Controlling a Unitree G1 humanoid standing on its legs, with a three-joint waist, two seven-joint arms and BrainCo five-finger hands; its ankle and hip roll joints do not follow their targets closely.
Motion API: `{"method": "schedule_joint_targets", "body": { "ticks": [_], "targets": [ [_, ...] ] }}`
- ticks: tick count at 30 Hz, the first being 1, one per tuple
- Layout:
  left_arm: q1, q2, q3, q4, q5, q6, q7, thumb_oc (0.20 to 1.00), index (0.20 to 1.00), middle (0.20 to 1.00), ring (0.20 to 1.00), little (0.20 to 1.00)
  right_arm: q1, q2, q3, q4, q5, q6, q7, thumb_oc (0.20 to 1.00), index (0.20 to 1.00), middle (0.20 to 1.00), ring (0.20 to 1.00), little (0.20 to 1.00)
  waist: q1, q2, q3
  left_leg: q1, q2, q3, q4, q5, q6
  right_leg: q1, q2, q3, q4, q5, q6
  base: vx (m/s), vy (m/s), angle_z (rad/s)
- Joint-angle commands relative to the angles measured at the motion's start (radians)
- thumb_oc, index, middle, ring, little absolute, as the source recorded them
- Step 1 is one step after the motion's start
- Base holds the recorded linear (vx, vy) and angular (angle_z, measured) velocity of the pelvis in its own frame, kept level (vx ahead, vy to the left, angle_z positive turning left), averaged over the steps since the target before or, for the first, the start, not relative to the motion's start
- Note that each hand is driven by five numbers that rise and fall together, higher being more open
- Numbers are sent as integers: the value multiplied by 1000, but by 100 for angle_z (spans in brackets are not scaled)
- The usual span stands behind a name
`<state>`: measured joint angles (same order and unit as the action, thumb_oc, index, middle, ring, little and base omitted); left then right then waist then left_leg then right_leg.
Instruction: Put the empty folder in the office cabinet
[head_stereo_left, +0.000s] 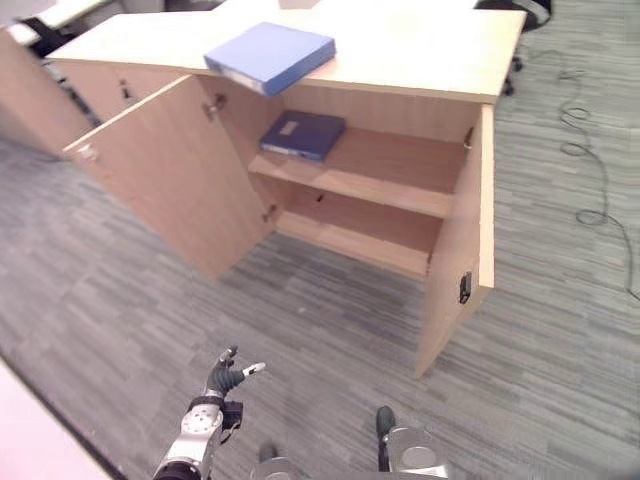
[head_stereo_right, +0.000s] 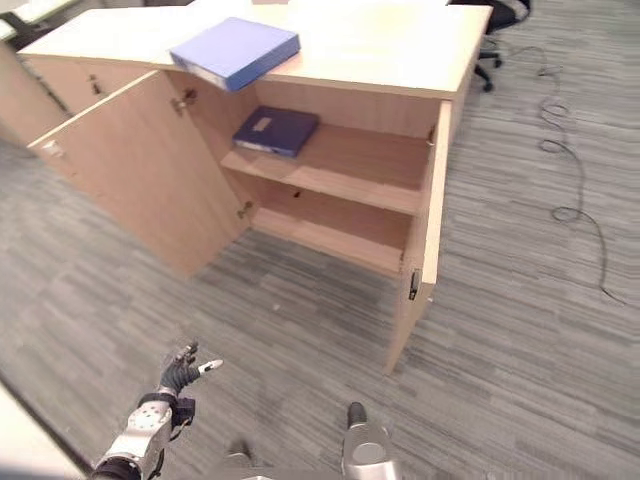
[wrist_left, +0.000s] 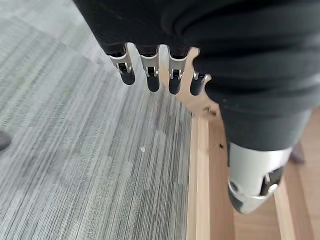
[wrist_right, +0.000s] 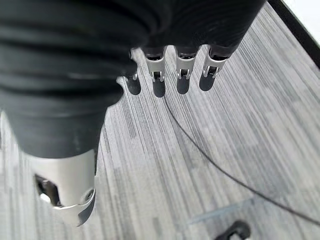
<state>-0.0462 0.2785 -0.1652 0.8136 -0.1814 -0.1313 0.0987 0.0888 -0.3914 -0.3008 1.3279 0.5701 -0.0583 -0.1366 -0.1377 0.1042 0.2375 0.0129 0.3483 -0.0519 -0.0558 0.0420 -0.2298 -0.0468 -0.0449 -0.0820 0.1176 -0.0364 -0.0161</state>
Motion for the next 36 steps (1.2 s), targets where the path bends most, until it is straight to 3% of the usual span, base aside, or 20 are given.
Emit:
{"method": "schedule_joint_targets", "body": {
  "ticks": [1,5,8,10,11,12,13,14,15,16,17,19,20,21,26,28,30,31,35,36],
  "targets": [
    [26,48,28,-85,-22,-44,30,1000,1000,1000,1000,1000,-17,-5,45,-57,14,-21,4,1000,1000,1000,1000,1000,48,-14,8,-78,29,-88,26,154,27,21,-135,99,55,-108,171,413,344,-47],
    [27,50,25,-38,-16,-49,37,1000,1000,1000,1000,1000,-33,8,70,-88,0,-28,17,1000,1000,1000,1000,1000,72,-27,-5,-127,65,-178,-14,192,-12,53,-156,242,108,-178,195,370,425,-86],
    [25,42,18,-14,-11,-53,30,1000,1000,1000,1000,1000,-27,15,60,-77,-11,-25,23,1000,1000,1000,1000,1000,78,-21,-23,-122,69,-177,-14,181,-22,66,-178,272,84,-169,222,200,495,-87],
    [30,40,3,-12,5,-53,18,1000,1000,1000,1000,1000,-2,25,41,-64,-27,-17,31,1000,1000,1000,1000,1000,76,-25,-44,-124,70,-151,-10,171,-32,86,-227,280,67,-153,253,224,627,-31],
    [19,59,-11,-22,19,-54,7,1000,1000,1000,1000,1000,33,57,32,-56,-33,-13,51,1000,1000,1000,1000,1000,73,-62,-62,-96,23,-101,-4,105,-32,105,-296,275,39,-42,278,212,598,-17],
    [17,68,-10,-25,26,-51,7,1000,1000,1000,1000,1000,32,68,39,-57,-47,-8,54,1000,1000,1000,1000,1000,73,-76,-64,-82,6,-74,-5,83,-31,96,-306,267,36,18,278,212,735,-28],
    [15,79,-6,-28,25,-50,6,1000,1000,1000,1000,1000,25,75,50,-64,-55,-7,59,1000,1000,1000,1000,1000,78,-90,-63,-58,-11,-24,-7,65,-22,66,-330,230,49,114,278,34,559,-70],
    [14,96,2,-36,27,-40,10,1000,1000,1000,1000,1000,2,86,85,-88,-81,-8,58,1000,1000,1000,1000,1000,113,-96,-53,-11,-40,75,-14,33,5,12,-398,54,115,194,278,2,431,-63],
    [14,97,3,-36,27,-40,10,1000,1000,1000,1000,1000,2,87,85,-88,-82,-7,58,1000,1000,1000,1000,1000,112,-98,-52,-10,-42,76,-14,32,6,13,-401,54,115,193,278,-14,647,-99],
    [32,105,7,-61,24,-31,1,1000,1000,1000,1000,1000,-18,104,132,-139,-108,-16,63,1000,1000,1000,1000,1000,138,-92,-39,14,-83,139,-6,9,44,9,-434,-119,202,187,255,-15,360,-89],
    [32,106,8,-62,24,-31,1,1000,1000,1000,1000,1000,-19,105,132,-140,-108,-16,63,1000,1000,1000,1000,1000,136,-93,-41,10,-84,137,-7,12,45,8,-434,-120,198,191,255,4,673,-89],
    [57,100,18,-76,28,-23,-13,1000,1000,1000,1000,1000,-34,115,170,-191,-103,-31,82,1000,1000,1000,1000,1000,140,-82,-29,37,-142,162,-14,-7,97,-11,-283,-157,289,75,223,44,505,-44],
    [57,100,19,-75,28,-23,-14,1000,1000,1000,1000,1000,-34,114,171,-191,-103,-31,82,1000,1000,1000,1000,1000,140,-79,-31,35,-139,162,-14,-5,96,-13,-279,-158,288,77,220,63,386,-20],
    [66,93,33,-66,35,-17,-15,1000,1000,1000,1000,1000,-43,119,208,-226,-115,-38,90,1000,1000,1000,1000,1000,143,-74,-20,56,-175,179,-21,-18,116,-34,-191,-209,288,6,204,50,252,-11],
    [69,76,56,-41,27,-9,-8,1000,1000,1000,1000,1000,-78,120,269,-269,-124,-50,97,1000,1000,1000,1000,1000,141,-83,-6,87,-219,191,-20,-49,129,-107,-73,-308,141,9,159,103,105,-16],
    [70,57,47,-47,35,-17,-16,1000,1000,1000,1000,1000,-67,111,284,-307,-130,-51,102,1000,1000,1000,1000,1000,130,-84,10,110,-247,187,32,-99,141,-94,-81,-264,107,12,145,262,38,-32],
    [73,45,40,-60,31,-17,-27,1000,1000,1000,1000,1000,-66,86,289,-313,-144,-44,106,1000,1000,1000,1000,1000,129,-82,7,61,-250,208,217,-153,107,-21,-94,-262,50,-19,115,193,11,1],
    [72,45,40,-60,31,-17,-27,1000,1000,1000,1000,1000,-67,86,289,-314,-144,-44,106,1000,1000,1000,1000,1000,127,-83,4,55,-251,207,217,-149,107,-23,-95,-263,46,-14,115,42,-7,15],
    [66,36,28,-72,33,-22,-22,1000,1000,1000,1000,1000,-85,54,300,-285,-156,-33,111,1000,1000,1000,1000,1000,144,-82,40,-47,-240,177,511,-86,58,68,-78,-232,22,-72,61,68,-13,3],
    [65,36,28,-72,33,-23,-22,1000,1000,1000,1000,1000,-86,54,299,-285,-156,-33,111,1000,1000,1000,1000,1000,142,-86,36,-51,-245,176,505,-78,60,64,-83,-234,19,-67,61,117,19,-22]
  ]
}}
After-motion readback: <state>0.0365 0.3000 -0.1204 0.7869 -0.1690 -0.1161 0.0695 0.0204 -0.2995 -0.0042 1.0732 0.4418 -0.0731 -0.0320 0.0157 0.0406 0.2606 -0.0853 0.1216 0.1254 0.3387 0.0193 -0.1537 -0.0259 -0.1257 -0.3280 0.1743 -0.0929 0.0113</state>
